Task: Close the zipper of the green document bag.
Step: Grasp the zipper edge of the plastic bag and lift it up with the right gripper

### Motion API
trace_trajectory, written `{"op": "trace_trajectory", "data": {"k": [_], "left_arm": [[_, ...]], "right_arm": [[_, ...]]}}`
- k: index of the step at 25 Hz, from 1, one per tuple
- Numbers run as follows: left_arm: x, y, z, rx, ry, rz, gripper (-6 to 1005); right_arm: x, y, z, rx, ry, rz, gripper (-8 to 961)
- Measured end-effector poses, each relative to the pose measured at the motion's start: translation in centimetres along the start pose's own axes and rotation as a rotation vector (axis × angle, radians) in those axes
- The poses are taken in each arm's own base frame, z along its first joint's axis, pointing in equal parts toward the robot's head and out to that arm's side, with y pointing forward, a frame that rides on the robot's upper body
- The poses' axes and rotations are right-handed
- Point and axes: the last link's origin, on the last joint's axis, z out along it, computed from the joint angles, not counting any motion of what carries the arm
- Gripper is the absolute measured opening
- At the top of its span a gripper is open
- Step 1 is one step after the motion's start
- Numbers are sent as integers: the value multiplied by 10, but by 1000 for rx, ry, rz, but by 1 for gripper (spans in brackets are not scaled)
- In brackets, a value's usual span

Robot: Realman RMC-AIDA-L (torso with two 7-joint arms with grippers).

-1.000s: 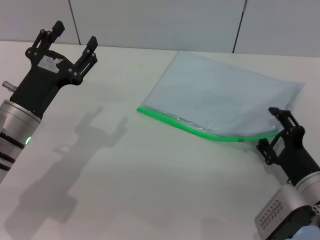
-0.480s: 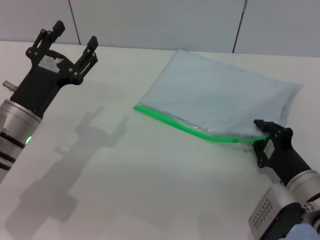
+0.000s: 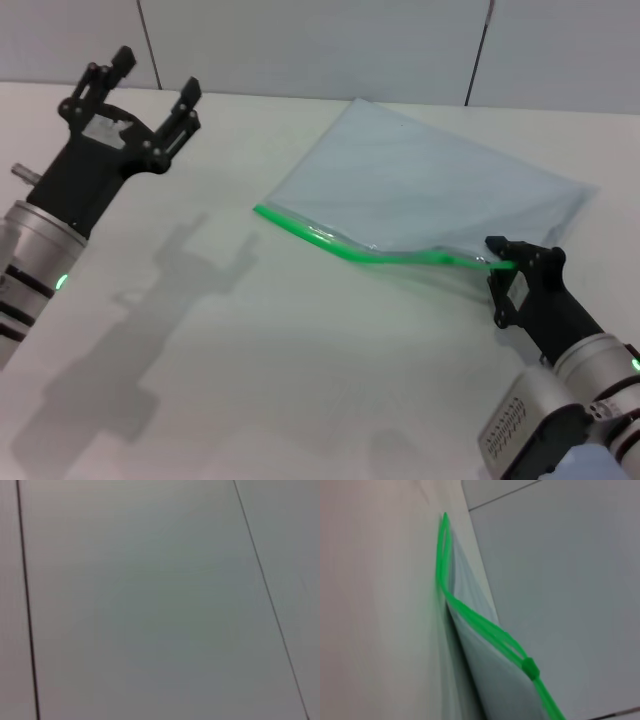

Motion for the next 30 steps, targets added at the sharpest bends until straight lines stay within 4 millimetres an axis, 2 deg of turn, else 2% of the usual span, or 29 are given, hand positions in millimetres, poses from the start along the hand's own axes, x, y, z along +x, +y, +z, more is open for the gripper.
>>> {"op": "trace_trajectory", "data": {"k": [6, 18, 26, 30], "left_arm": [[-9, 15, 11, -114, -73, 30, 747], [-23, 59, 21, -487, -143, 293, 739], [-33, 69, 23, -596, -172, 434, 733], [-33, 72, 24, -640, -146, 520, 731]], "right_arm": [[-4, -5, 7, 6, -16, 18, 97], [-19, -10, 13, 8, -71, 22, 69], [-37, -15, 14, 35, -154, 0, 67], [-39, -17, 14, 39, -163, -5, 63]]}}
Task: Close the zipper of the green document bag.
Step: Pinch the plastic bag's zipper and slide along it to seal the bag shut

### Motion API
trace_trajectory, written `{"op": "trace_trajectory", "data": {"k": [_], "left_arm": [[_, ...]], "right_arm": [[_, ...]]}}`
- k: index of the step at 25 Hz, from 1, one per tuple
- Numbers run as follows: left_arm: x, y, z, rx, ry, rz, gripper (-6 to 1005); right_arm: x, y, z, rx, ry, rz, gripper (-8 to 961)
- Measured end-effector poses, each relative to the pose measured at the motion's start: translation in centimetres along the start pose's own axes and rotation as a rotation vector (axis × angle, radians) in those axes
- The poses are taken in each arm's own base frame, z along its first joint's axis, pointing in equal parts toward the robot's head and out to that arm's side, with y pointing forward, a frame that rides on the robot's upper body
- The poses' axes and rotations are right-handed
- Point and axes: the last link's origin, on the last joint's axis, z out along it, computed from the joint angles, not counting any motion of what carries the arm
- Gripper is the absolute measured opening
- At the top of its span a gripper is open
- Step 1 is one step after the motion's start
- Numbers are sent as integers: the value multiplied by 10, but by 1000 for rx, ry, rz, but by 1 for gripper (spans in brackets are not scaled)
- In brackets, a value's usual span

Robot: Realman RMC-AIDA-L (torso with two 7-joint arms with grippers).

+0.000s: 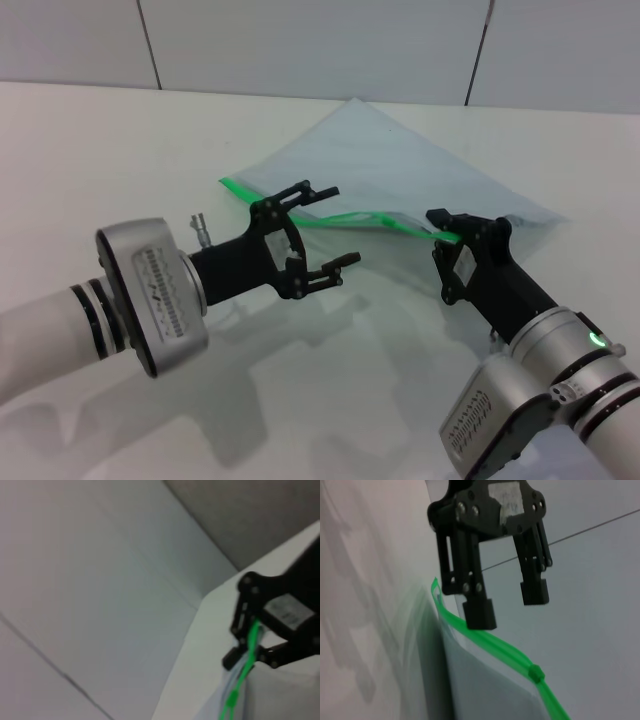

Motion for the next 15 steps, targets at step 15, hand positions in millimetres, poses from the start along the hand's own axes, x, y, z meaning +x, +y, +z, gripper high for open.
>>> {"op": "trace_trajectory", "data": {"k": [15], "left_arm": [[4, -1, 4, -6, 21, 228, 720]], "right_arm": [[-8, 1, 0, -2, -46, -34, 59]]}}
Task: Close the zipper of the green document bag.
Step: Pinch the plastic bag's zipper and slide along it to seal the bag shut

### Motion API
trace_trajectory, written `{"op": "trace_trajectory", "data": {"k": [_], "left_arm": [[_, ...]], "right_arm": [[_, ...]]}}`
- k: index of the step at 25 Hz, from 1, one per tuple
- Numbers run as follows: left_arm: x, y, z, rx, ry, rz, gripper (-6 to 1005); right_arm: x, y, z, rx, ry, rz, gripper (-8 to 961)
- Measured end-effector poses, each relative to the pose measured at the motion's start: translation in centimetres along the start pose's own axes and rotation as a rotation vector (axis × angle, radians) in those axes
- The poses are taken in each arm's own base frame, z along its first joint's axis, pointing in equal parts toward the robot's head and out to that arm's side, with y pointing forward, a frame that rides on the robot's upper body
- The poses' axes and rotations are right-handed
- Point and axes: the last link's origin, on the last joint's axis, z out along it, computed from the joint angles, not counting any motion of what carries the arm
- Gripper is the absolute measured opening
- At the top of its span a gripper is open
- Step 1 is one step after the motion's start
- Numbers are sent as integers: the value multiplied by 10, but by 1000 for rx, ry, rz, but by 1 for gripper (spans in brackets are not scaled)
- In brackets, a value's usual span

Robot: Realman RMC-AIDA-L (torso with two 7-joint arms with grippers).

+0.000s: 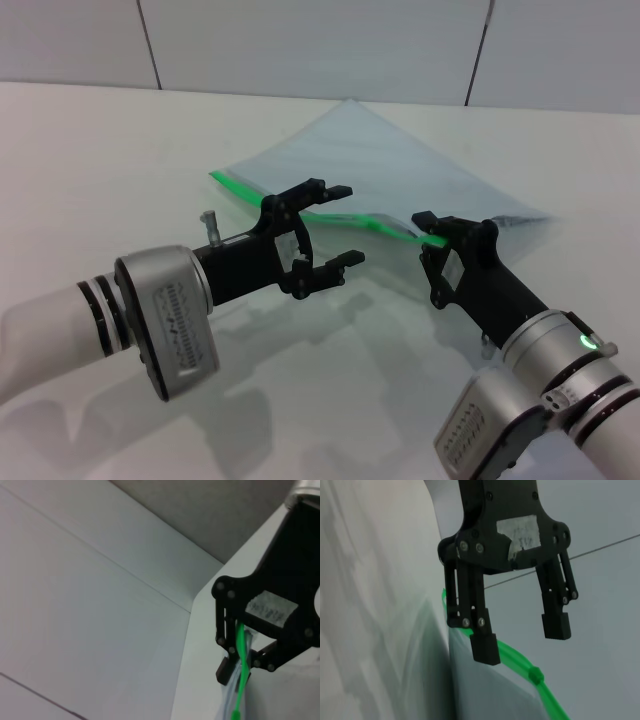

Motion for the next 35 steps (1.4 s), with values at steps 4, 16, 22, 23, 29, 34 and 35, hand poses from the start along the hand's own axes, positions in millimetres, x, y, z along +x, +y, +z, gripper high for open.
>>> {"op": "trace_trajectory", "data": {"k": [4, 16, 22, 23, 29, 34, 35], "left_arm": [[0, 0, 0, 1, 0, 60, 718], [2, -8, 2, 20, 22, 114, 709], [6, -9, 2, 28, 48, 117, 705], [6, -9, 2, 29, 49, 117, 705], [7, -9, 2, 30, 53, 118, 700], [7, -8, 2, 25, 55, 120, 697], [7, -8, 2, 23, 56, 121, 696]], "right_arm": [[-4, 1, -1, -5, -31, -20, 60], [-9, 2, -1, -9, -57, -36, 57], [-9, 3, -1, -16, -57, -38, 56], [-9, 3, -1, -16, -58, -38, 56], [-10, 3, -1, -18, -64, -43, 56], [-12, 4, -1, -22, -79, -55, 57], [-12, 4, -1, -22, -80, -55, 57]]}}
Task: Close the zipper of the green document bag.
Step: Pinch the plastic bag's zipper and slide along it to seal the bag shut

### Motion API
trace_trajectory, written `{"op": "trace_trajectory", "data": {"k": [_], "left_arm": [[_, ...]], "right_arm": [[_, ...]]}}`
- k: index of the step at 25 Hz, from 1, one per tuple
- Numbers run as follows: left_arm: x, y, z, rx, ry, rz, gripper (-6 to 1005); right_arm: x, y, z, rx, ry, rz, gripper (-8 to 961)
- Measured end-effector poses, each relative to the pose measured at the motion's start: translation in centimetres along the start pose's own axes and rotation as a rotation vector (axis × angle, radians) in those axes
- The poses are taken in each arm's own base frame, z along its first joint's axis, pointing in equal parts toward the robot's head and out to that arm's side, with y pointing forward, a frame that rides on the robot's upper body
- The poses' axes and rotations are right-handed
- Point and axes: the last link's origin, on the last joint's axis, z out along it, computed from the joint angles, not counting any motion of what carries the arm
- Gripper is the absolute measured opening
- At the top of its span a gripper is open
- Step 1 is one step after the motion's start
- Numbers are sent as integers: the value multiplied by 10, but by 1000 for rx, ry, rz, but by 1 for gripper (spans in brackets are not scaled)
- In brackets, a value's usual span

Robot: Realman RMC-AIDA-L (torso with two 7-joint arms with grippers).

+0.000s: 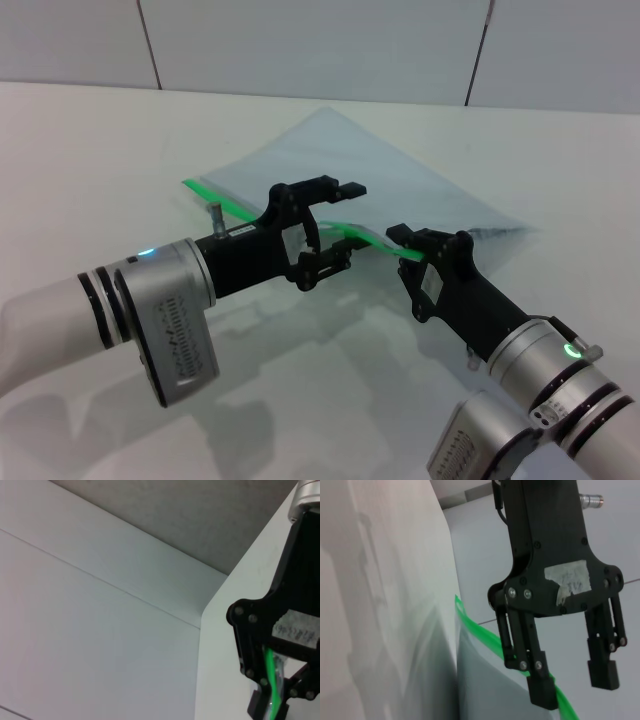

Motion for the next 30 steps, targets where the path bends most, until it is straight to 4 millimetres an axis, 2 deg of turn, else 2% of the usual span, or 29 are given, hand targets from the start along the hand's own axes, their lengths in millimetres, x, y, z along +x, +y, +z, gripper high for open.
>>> {"op": "trace_trajectory", "data": {"k": [2, 12, 18, 30], "left_arm": [[0, 0, 0, -2, 1, 1, 695], [-1, 1, 0, -9, -3, 4, 285], [-1, 1, 0, -11, -4, 5, 179], [0, 4, 0, -26, -1, 3, 183]], "right_arm": [[0, 0, 0, 0, 0, 0, 57], [0, 0, 0, -1, 0, 0, 54], [1, 0, 0, -3, -3, -10, 52], [0, 2, -2, -10, -28, -51, 55]]}}
